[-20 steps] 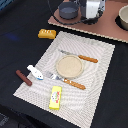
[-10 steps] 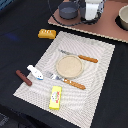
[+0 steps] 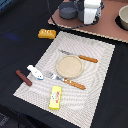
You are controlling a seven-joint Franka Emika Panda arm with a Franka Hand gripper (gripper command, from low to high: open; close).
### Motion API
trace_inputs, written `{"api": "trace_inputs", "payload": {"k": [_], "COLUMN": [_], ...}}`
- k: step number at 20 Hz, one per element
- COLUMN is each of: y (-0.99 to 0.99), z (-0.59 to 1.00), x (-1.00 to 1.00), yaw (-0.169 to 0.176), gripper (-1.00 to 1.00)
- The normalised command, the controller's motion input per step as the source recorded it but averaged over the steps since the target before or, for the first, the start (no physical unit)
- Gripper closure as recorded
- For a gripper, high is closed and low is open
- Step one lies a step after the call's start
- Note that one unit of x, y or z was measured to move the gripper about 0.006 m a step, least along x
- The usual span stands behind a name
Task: Interact with the objects in diverse but meaningful ways.
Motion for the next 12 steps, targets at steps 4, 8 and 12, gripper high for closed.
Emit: {"api": "trace_inputs", "payload": {"k": [4,8,12], "y": [0.41,0.55,0.55], "z": [0.04,0.39,0.71], "x": [0.13,0.33,0.42], "yaw": [0.0,-0.057,-0.112], "gripper": [-1.0,-1.0,-1.0]}}
